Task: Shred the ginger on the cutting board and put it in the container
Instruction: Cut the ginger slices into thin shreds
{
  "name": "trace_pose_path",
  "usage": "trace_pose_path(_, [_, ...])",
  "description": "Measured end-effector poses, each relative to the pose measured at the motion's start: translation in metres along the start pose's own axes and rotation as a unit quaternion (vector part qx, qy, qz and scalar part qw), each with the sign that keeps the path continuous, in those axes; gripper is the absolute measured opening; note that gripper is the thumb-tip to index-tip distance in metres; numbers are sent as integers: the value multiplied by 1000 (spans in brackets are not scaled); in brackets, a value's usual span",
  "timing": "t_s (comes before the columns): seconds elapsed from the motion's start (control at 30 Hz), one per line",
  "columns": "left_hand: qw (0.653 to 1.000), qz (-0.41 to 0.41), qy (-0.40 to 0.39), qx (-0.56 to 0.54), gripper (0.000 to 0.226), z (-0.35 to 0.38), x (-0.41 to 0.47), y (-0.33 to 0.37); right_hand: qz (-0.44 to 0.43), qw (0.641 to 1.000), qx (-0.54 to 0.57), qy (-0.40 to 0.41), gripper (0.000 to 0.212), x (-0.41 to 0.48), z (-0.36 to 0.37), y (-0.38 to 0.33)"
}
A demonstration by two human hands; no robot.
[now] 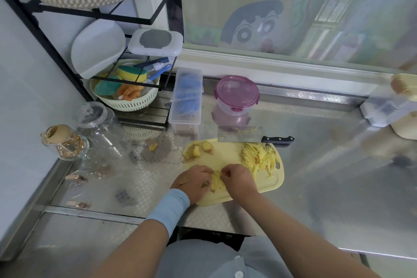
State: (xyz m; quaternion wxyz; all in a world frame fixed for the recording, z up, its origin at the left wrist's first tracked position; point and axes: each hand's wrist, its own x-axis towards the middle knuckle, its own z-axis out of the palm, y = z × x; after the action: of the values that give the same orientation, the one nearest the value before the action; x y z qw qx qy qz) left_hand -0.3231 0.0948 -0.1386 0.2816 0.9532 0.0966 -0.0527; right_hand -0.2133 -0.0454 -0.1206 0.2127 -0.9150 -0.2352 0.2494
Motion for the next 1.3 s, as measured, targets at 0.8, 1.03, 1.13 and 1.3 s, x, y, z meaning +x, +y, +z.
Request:
trace_pose_path(0.8, [998, -45, -36, 17, 52, -7, 6, 10, 51, 997, 26, -43, 25, 7, -5, -8])
trace_pose_path(1.03, [996, -88, 13, -4, 47, 4, -3, 27, 19, 998, 37, -55, 34, 5, -6, 0])
trace_pose_path(1.13, [993, -107, 48, -6, 41, 12, -7, 30, -13, 996, 23, -91, 46, 5, -11, 3])
trace_pose_path(1.3, [989, -128, 60, -38, 44, 16, -9, 32, -43, 991, -26, -122, 52, 3, -16, 4])
